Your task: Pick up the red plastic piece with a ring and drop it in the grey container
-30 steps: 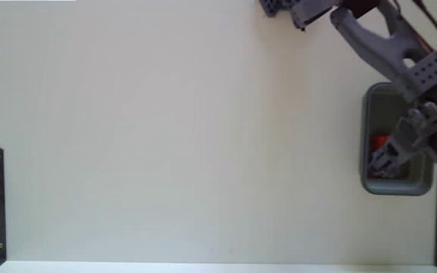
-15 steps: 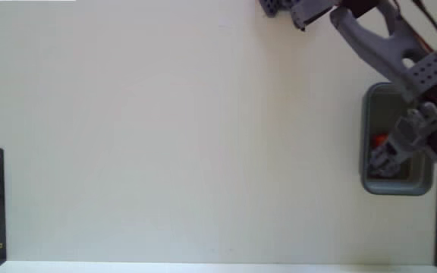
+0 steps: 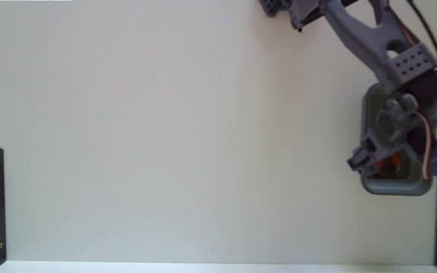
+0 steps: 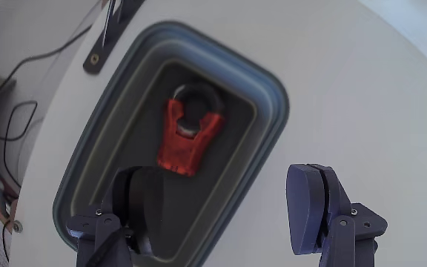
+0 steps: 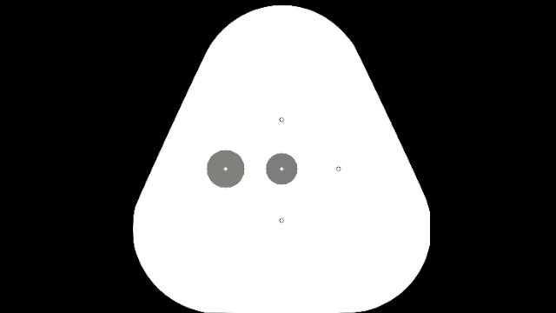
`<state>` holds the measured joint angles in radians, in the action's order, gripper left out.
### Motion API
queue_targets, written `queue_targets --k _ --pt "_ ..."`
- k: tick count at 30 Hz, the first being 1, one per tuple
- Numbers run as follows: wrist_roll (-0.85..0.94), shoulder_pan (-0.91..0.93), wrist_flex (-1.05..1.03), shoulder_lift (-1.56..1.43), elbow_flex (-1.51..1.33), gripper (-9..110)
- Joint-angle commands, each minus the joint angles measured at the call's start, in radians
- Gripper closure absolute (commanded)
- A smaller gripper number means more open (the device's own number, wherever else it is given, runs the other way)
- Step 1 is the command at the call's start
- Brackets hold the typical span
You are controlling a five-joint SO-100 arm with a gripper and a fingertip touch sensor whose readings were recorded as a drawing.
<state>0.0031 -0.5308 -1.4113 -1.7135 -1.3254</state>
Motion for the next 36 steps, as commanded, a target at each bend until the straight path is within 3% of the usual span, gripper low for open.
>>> queue_targets --k 1,36 --pt "-0.003 0.032 -0.016 -0.114 -0.025 -9" --pt "-0.003 0.400 -0.018 -0.596 -0.504 -9"
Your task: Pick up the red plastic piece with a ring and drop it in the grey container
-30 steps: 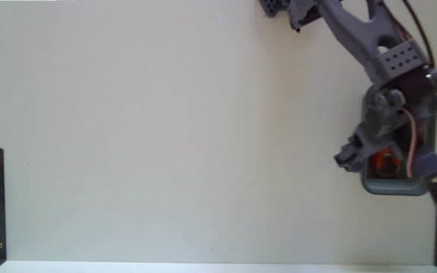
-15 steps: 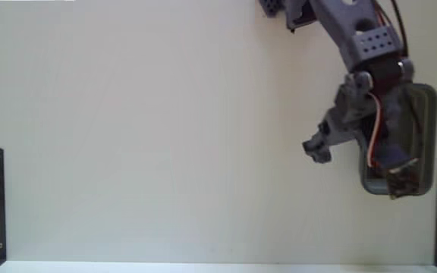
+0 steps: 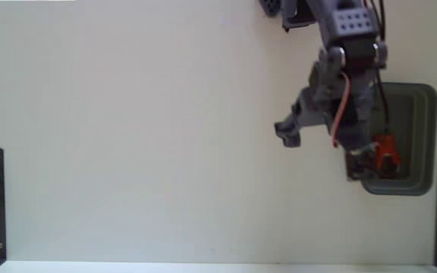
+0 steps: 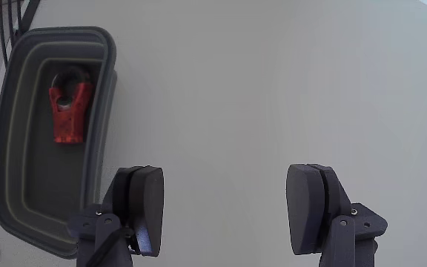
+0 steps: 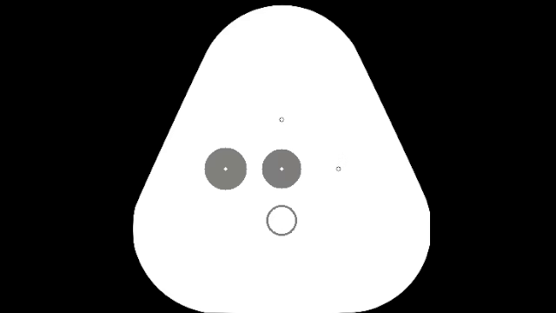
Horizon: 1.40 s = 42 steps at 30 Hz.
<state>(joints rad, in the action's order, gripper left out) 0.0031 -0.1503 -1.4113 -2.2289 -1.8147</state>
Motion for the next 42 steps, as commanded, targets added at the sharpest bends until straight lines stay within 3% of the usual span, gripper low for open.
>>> queue_targets --k 1,20,42 --pt "-0.003 0.026 -0.018 -0.089 -0.023 -9" --pt "-0.003 0.143 -0.019 -0.242 -0.175 -9" --pt "-0.003 0.150 -0.019 -0.251 -0.185 -9"
